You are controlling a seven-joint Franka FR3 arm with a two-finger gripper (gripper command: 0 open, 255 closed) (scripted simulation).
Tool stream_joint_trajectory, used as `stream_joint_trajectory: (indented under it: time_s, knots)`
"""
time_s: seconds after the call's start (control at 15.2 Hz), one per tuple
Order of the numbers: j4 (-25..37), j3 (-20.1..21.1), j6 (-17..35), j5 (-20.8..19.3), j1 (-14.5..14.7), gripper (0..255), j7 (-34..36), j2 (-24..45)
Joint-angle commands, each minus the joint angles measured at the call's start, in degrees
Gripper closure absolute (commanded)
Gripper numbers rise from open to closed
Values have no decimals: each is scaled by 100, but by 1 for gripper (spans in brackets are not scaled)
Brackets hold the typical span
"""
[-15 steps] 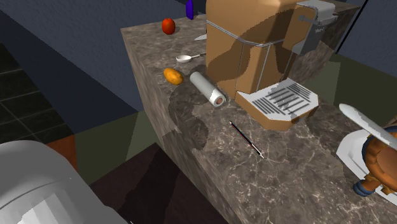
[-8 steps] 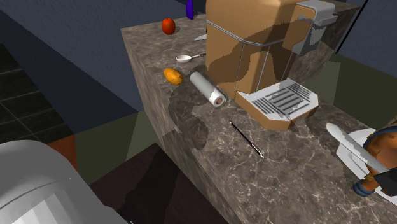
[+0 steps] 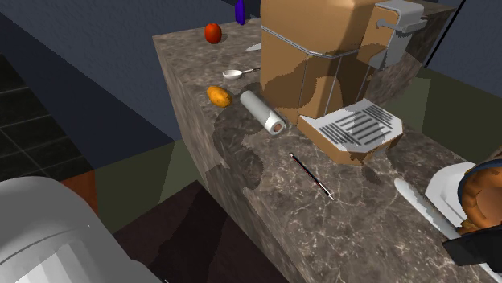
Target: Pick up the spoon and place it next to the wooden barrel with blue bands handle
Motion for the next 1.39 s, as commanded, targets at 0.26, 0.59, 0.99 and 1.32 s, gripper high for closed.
stream_joint_trajectory:
  time_s: [0.26, 0.59, 0.99, 1.32]
  knots:
    - [-386, -149, 465, -35, 4, 255, -82, 82]
    - [-686, -290, 857, -53, 21, 255, -164, 183]
    - [-1011, -489, 1343, -42, 73, 255, -287, 362]
    - [-1251, -681, 1761, 4, 149, 255, -419, 565]
